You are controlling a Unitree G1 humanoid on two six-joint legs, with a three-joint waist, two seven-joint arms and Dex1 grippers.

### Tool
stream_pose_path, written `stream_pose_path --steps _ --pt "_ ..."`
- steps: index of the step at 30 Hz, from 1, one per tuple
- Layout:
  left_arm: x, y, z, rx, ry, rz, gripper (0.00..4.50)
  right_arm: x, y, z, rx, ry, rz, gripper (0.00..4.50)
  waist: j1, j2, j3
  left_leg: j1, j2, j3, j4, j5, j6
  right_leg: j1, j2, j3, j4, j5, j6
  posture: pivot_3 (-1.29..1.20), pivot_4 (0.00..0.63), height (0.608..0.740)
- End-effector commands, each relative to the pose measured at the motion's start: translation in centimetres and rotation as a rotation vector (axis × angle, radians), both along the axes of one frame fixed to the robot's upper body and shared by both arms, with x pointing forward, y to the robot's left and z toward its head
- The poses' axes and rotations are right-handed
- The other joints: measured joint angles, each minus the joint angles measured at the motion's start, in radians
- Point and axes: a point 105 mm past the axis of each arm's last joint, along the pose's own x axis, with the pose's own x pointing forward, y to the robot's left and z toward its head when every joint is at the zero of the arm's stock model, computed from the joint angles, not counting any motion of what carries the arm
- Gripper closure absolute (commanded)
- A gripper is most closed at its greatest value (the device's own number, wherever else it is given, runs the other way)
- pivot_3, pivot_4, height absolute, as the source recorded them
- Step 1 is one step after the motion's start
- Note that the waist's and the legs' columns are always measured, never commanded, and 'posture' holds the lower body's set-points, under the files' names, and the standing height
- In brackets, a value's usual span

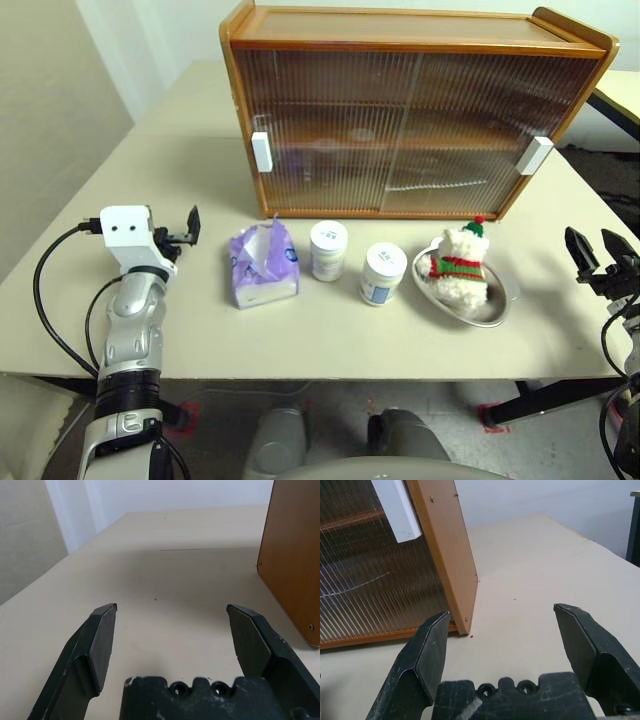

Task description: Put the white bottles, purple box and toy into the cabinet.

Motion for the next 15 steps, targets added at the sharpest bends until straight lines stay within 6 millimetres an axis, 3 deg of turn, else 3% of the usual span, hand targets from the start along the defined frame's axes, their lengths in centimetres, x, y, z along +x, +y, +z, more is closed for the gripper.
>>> stream_pose_path --steps 1,4,11,15 --pt "-0.1 1.1 0.6 0.021 -0.012 0.013 0.04 0.0 1.2 0.3 -0.006 -0.024 0.073 0.00 0.000 0.000 0.000 0.000 0.000 0.000 0.000 0.000 0.000 0.000 0.000 0.000 0.000 0.000 0.000 0.18 0.000 0.740" --pt "-0.1 2.8 1.7 0.045 -0.027 0.022 0.04 0.0 4.4 -0.5 0.012 -0.019 0.219 0.00 -0.007 -0.003 -0.002 0.000 0.002 -0.001 0.000 0.000 0.000 0.000 0.003 -0.001 0.001 0.000 -0.001 0.17 0.000 0.740" --pt "0.4 2.8 1.8 0.047 -0.033 0.014 0.04 0.1 5.2 -0.6 0.032 -0.030 0.230 0.00 -0.012 0.004 -0.007 0.000 0.000 0.000 0.001 0.000 0.000 0.000 -0.002 -0.002 0.001 0.000 0.000 0.17 0.000 0.740" --pt "0.7 1.6 2.8 0.027 -0.071 -0.084 0.04 -0.4 7.4 0.3 0.057 -0.072 0.368 0.00 -0.011 0.002 -0.009 0.000 0.001 -0.001 0.001 0.000 0.000 0.000 0.001 -0.003 0.001 0.000 -0.001 0.18 0.000 0.740"
